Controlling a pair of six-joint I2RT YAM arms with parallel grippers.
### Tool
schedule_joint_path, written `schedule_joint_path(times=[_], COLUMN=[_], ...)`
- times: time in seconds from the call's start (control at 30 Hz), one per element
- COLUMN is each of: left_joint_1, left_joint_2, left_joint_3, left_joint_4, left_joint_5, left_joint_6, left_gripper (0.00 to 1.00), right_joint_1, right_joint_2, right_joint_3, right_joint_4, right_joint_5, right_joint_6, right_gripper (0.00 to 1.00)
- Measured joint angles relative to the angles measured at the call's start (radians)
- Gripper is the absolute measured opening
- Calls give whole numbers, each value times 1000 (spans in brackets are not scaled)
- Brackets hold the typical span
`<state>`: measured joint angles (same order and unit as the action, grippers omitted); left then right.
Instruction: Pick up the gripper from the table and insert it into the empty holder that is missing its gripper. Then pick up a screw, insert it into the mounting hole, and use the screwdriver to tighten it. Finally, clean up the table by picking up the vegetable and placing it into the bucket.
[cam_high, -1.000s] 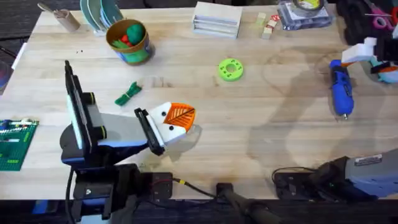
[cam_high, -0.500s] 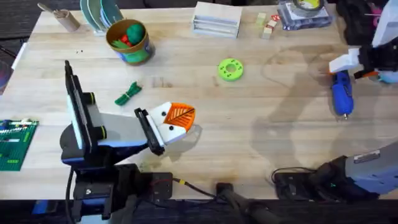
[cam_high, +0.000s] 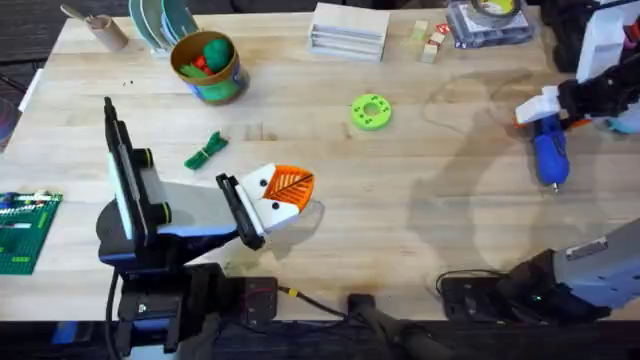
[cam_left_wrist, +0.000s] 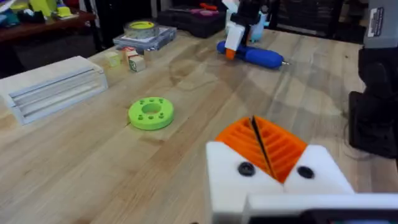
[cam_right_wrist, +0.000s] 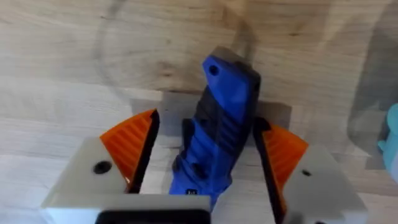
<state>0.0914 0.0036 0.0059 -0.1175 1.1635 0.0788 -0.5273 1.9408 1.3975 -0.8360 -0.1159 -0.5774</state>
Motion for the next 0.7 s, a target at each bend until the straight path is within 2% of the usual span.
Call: schedule_joint_path(times=[0.23,0.3,0.47,0.57,0.7], left_joint_1=[0,0,0,0,0], left_joint_2=[0,0,0,0,0], left_joint_3=[0,0,0,0,0], left_joint_4=[0,0,0,0,0], left_joint_5=[0,0,0,0,0], left_joint_6=[0,0,0,0,0], left_gripper=[10,10,10,10,10], right_joint_1=[10,12,11,11,11], right_joint_2=[9,10,10,10,10], right_joint_3=[0,0,0,0,0], right_joint_4=[1,3,11,11,12], right_joint_5=[39,50,66,68,71], right_joint_6=[-3,-7,-7,-7,-7], right_gripper=[946,901,665,608,438])
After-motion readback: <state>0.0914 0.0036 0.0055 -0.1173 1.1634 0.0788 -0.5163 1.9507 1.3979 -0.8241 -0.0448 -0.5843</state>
